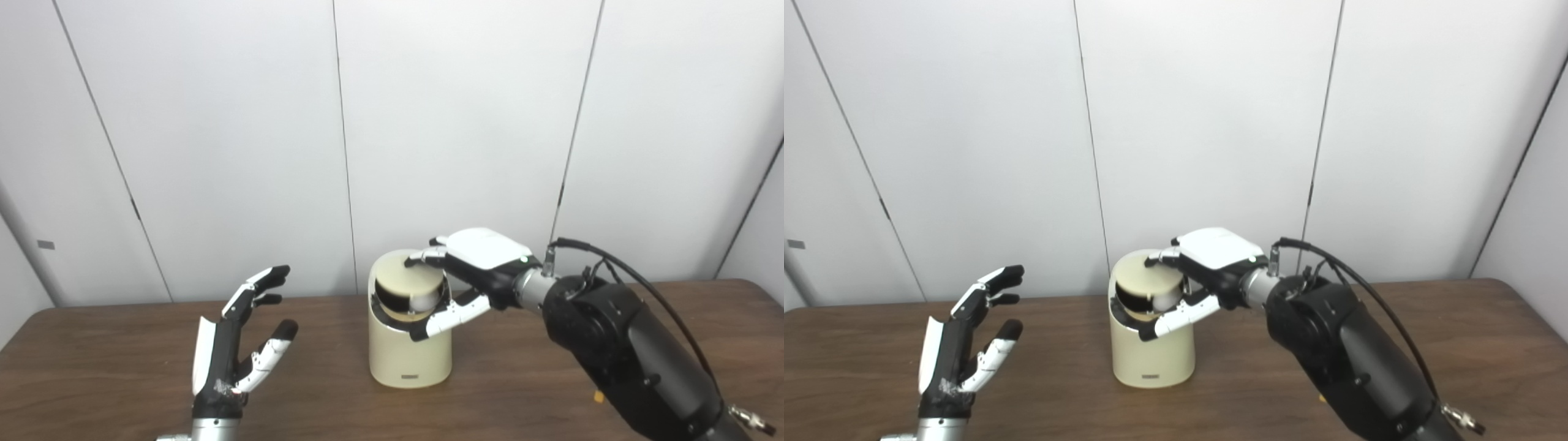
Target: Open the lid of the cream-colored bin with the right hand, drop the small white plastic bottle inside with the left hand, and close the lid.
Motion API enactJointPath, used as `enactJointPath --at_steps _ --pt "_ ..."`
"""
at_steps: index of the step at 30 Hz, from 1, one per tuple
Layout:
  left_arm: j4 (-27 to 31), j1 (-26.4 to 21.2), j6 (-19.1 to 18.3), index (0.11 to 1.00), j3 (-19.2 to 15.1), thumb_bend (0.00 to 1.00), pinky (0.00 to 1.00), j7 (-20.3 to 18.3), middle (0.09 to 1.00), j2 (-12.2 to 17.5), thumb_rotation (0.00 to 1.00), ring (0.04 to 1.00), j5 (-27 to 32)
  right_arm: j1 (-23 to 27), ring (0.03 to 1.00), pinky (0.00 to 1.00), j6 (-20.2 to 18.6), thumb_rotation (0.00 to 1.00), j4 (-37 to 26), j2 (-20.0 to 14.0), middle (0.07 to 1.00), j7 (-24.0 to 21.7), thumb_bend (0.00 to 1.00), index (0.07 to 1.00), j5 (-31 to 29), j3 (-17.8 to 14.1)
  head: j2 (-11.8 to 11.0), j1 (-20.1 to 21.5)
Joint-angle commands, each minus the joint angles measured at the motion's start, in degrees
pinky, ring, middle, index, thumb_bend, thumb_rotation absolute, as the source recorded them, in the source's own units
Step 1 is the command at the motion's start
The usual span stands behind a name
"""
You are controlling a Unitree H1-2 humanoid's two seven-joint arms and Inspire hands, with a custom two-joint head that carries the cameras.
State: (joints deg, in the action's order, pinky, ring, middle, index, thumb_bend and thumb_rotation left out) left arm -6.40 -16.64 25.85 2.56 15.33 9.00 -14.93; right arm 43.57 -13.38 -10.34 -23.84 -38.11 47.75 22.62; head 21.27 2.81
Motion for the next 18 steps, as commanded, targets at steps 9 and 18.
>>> enactJointPath --at_steps 9,18 --pt "2.58 -1.79 0.96 0.781 -1.72 0.77 0.69 -1.01 0.795 -0.08 0.79 0.78 0.74 -1.84 0.965 0.98 -1.63 0.94 -5.09 0.75 0.889 -1.05 1.0 0.87 0.56 -1.17 1.02 0.12" --pt "3.27 -1.55 0.74 0.783 -2.47 0.76 0.7 -2.31 0.798 -0.32 0.79 0.787 0.98 -3.68 0.968 0.96 -1.84 0.93 -6.17 1.01 0.889 -1.58 1.0 0.876 0.45 -1.31 1.78 0.21"
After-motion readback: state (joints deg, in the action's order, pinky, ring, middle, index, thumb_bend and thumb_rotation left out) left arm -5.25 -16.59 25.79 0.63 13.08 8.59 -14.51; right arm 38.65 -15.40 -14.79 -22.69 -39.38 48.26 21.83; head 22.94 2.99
